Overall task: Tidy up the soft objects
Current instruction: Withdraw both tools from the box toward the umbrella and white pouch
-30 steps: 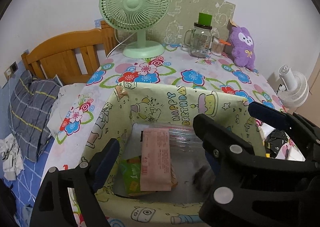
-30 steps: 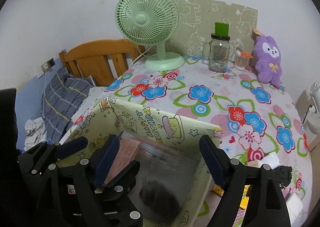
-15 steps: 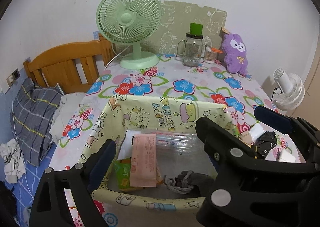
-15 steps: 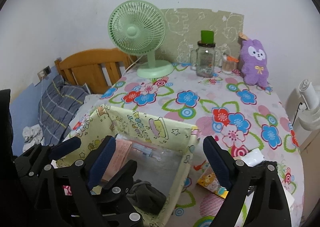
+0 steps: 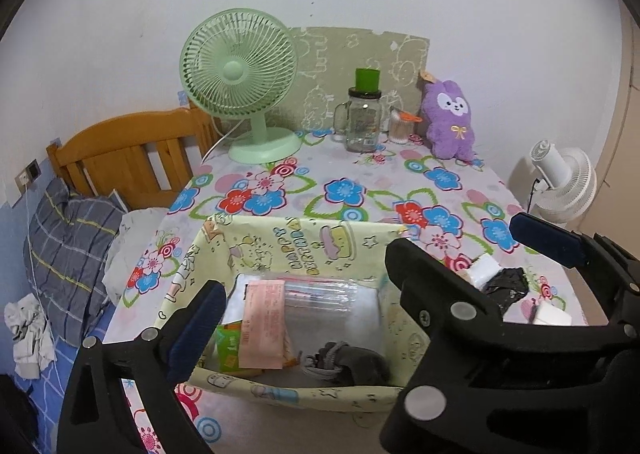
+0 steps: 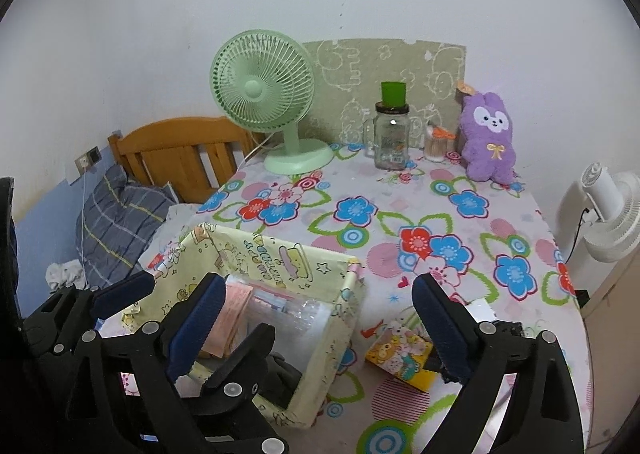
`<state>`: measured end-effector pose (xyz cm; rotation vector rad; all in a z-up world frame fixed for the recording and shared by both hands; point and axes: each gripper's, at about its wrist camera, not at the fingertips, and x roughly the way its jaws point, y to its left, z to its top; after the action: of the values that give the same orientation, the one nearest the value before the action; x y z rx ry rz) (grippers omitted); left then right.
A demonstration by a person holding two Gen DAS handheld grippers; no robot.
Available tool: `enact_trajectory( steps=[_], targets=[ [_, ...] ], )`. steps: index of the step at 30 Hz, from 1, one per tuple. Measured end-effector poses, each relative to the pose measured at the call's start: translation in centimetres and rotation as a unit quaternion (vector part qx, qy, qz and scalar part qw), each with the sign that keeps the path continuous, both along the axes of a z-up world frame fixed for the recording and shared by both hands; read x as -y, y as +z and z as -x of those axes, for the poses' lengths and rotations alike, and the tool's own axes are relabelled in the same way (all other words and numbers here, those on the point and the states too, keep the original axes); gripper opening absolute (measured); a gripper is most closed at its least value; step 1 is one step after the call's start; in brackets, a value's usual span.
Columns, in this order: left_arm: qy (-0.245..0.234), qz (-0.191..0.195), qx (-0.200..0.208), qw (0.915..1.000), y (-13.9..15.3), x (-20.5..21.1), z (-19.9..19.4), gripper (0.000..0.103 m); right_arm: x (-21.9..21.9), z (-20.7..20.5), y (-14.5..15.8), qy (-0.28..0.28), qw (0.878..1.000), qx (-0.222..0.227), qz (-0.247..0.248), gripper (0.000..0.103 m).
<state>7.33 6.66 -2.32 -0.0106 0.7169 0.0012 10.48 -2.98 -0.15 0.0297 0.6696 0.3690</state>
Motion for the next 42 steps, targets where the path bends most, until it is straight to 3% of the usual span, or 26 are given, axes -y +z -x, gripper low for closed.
enact_trajectory(
  steps=[23, 42],
  targets=[
    [-0.035, -0.006, 0.041, 0.9985, 2.2, 6.4, 2.4, 0.103, 6.8, 3.4, 2.3, -0.059, 0.997, 0.046, -0.005, 0.1],
    [-0.075, 0.005, 0.029, 0.9967, 1.5, 11.8, 2.8, 0.103, 12.2, 4.8, 1.8, -0.119, 0.992, 0.046, 0.006, 0.101]
  ],
)
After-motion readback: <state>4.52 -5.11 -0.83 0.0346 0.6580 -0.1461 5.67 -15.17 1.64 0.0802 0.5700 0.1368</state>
